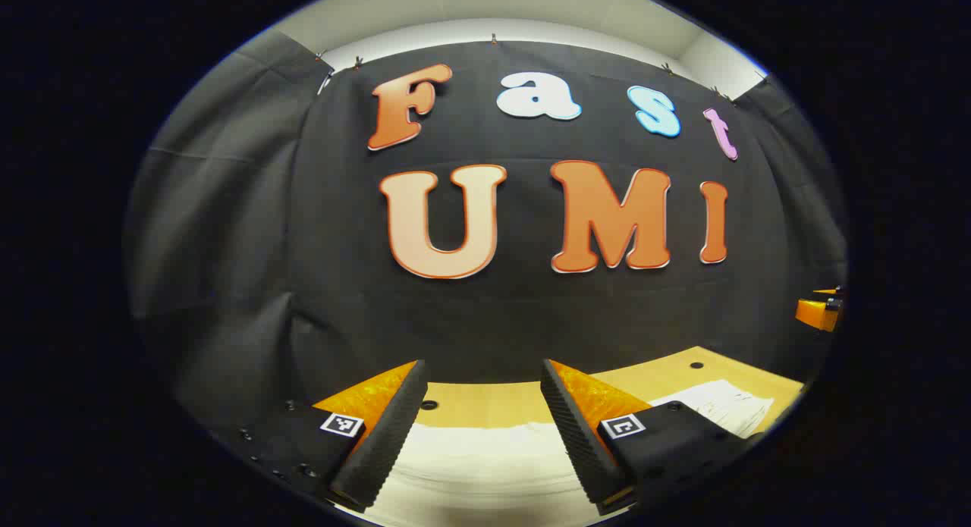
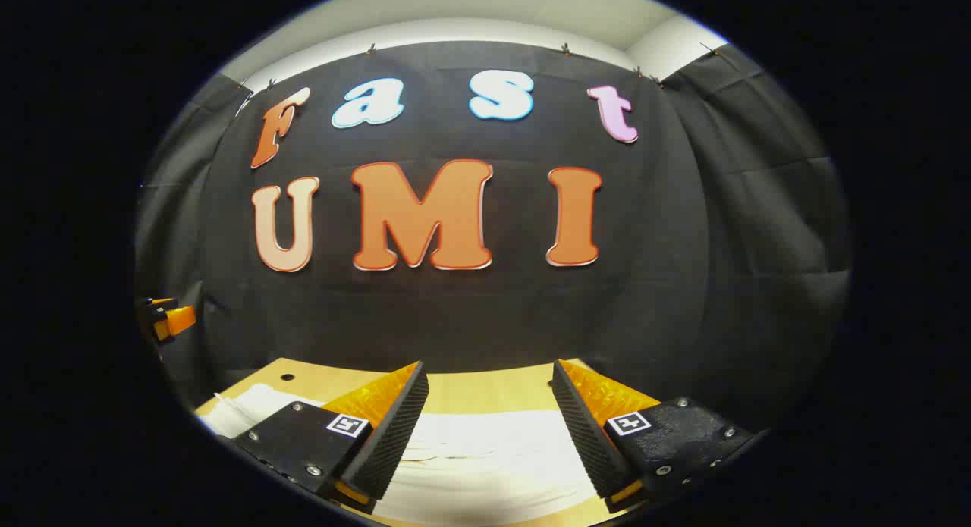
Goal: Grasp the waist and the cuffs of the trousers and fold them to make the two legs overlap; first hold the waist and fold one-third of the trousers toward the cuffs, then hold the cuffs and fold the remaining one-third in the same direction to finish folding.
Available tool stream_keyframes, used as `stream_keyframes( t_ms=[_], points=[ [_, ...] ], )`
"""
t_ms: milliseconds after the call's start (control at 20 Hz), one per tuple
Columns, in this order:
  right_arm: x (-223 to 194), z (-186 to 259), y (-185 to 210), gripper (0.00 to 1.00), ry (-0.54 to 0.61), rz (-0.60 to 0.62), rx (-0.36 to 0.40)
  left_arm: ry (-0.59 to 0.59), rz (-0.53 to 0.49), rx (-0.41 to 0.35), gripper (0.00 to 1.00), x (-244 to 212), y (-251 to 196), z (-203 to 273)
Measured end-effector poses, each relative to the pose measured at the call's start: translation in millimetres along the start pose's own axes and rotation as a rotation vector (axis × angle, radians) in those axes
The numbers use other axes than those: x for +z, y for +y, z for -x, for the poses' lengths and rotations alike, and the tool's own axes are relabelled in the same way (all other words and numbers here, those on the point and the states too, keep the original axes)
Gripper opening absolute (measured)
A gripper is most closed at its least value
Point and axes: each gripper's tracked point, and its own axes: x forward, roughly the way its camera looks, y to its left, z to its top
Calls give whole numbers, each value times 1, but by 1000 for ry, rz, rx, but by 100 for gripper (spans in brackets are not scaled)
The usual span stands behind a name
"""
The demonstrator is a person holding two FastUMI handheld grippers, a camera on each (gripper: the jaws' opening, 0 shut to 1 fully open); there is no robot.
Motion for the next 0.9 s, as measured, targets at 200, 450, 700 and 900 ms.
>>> stream_keyframes(
  t_ms=[200,450,700,900],
  points=[
    [3,-3,37,99,32,24,55,29,25,71,98,-12,54,9],
    [1,-6,50,99,61,11,74,47,41,101,98,-17,75,10],
    [-4,-2,45,99,93,11,65,43,54,99,98,-17,81,7],
    [-12,3,36,99,128,-21,48,47,47,81,98,-19,79,5]
  ],
)
